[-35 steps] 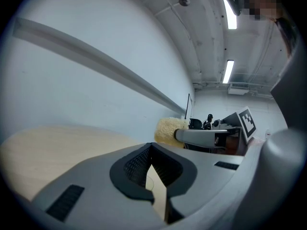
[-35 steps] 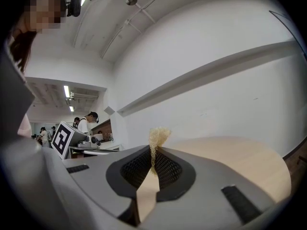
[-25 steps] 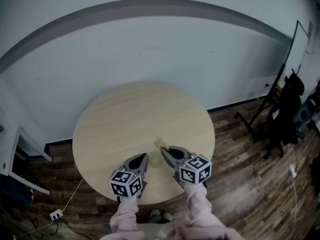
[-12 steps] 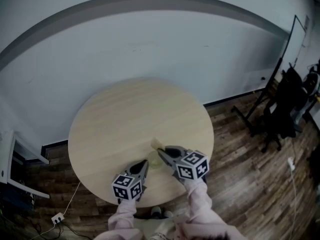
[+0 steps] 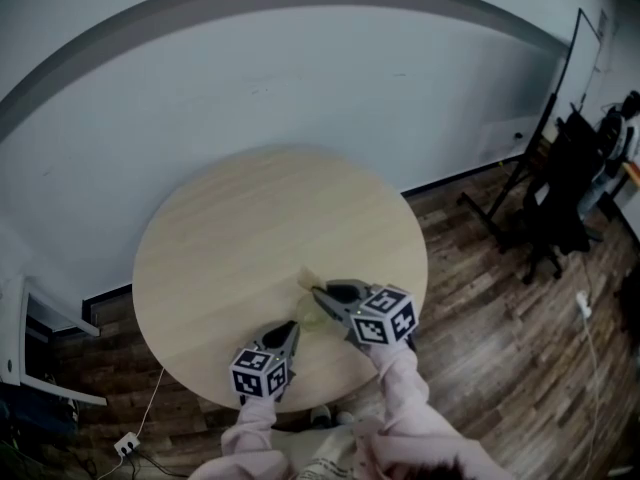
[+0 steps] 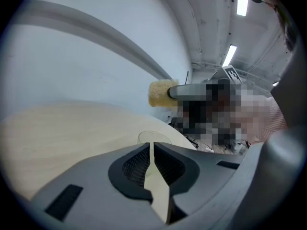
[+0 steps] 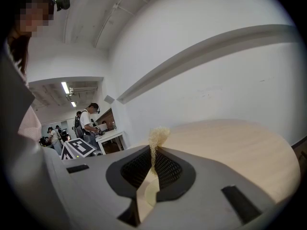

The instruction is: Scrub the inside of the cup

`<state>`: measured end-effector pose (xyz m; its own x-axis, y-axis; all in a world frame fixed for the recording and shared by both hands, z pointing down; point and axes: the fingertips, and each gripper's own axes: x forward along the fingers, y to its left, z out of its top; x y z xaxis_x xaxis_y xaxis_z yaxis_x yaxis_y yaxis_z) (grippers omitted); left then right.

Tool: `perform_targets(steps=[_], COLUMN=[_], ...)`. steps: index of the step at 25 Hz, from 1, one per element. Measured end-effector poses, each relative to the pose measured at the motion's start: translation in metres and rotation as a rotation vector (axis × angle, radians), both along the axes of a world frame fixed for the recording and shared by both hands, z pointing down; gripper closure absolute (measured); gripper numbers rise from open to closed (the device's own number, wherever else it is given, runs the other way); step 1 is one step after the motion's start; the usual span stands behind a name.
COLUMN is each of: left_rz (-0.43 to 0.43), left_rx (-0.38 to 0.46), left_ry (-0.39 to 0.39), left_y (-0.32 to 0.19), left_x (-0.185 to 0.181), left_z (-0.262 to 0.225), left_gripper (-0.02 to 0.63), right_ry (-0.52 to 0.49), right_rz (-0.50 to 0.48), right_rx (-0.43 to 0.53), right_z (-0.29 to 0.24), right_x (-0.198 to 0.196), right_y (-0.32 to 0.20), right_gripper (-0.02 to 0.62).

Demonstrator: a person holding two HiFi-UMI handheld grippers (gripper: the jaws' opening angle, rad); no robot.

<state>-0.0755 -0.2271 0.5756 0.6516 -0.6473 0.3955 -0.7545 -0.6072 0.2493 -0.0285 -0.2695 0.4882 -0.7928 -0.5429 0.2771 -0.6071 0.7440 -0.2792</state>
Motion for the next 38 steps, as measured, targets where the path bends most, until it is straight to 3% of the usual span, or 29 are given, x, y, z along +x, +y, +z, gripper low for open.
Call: perform_targets(steps=[7,13,19,38], left_rz=[0.046,0.082,0.062,-0.005], left_rx=[-0.023,-0.023,-0.027,-0.003], left_ry=[-0.014,-0.020,-0.031,-0.050], left_y=[0.009,0.008,0.004,-0.013], left_x=[0.002,0.006,0.017,0.041], left_z=[0.021,0.031,0.038,0.059], left_gripper=[0.484,0.449,0.364,0.253], right_ry=[0.097,0.212,0.294,0.561], right_rz=[-0.051,-0.119,-0.219,-0.608], right_rx=[0.008,0.027,0.032,0.094], right_z=[0.010,0.022,0.030,0.061], right_x=[0.005,0.007,0.007,-0.011], right_y=[-0.003,-0.002,0.001,0.015], right_gripper=[0.568,0.568,0.568,0.568])
